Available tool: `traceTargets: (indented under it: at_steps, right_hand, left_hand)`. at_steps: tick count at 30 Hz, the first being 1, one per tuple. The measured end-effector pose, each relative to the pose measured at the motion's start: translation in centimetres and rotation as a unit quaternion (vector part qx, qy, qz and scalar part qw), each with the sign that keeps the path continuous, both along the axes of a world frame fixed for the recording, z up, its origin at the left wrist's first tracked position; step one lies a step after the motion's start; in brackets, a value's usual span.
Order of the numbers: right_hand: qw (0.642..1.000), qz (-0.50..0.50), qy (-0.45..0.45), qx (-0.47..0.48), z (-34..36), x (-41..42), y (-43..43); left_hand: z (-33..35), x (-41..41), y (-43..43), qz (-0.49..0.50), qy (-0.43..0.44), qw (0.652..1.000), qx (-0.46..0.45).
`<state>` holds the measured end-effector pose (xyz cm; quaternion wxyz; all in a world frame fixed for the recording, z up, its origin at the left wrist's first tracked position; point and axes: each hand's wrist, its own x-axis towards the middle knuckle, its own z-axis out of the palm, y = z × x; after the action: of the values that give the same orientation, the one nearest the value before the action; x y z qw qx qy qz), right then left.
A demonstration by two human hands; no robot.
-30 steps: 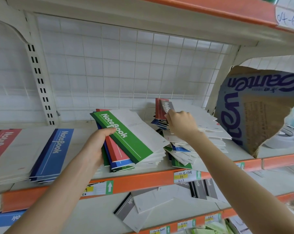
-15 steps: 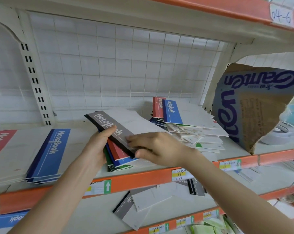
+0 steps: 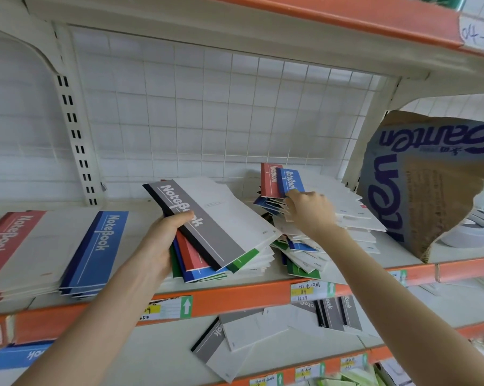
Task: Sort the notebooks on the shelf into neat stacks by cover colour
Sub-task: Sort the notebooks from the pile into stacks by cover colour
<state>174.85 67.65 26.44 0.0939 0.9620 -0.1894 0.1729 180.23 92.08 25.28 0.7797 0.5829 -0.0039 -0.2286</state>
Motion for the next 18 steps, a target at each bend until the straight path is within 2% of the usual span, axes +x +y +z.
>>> traceTargets:
  at_steps: [2, 3, 4, 6, 9, 12, 14, 16, 18]
  right_hand:
    - [0.998, 0.012, -0.059, 0.010, 0.3, 0.0, 0.2]
    - [0.992, 0.053, -0.113, 0.022, 0.4, -0.1, 0.6]
    - [0.978, 0.122, -0.170, 0.027, 0.5, -0.3, 1.3]
    - [0.937, 0.265, -0.229, 0.014, 0.6, -0.8, 3.3]
    - [0.883, 0.427, -0.195, 0.007, -0.3, -1.8, 7.1]
    - [0.832, 0.531, -0.157, 0.035, -1.5, -1.7, 10.0]
    - [0.822, 0.553, -0.119, 0.064, -2.1, -1.1, 11.0]
    - [0.818, 0.551, -0.067, 0.149, -2.3, -0.9, 11.8]
    - [0.848, 0.475, -0.062, 0.228, -2.4, -0.4, 12.3]
  left_hand:
    - [0.0, -0.1, 0.2, 0.000, 0.003, 1.000, 0.003]
    - [0.0, -0.1, 0.2, 0.001, 0.004, 1.000, 0.002]
    - [0.1, -0.1, 0.3, 0.004, 0.004, 1.000, -0.002]
    - [0.2, -0.1, 0.3, 0.013, 0.002, 1.000, -0.010]
    - [0.3, -0.2, 0.5, 0.021, -0.013, 1.000, -0.017]
    - [-0.1, -0.3, 1.8, 0.014, -0.020, 0.999, -0.038]
    - [-0.6, -0.2, 3.0, 0.018, -0.023, 0.999, -0.038]
    - [-1.0, 0.0, 4.2, 0.047, -0.025, 0.998, -0.036]
    - [-1.3, 0.1, 5.5, 0.075, -0.028, 0.996, -0.039]
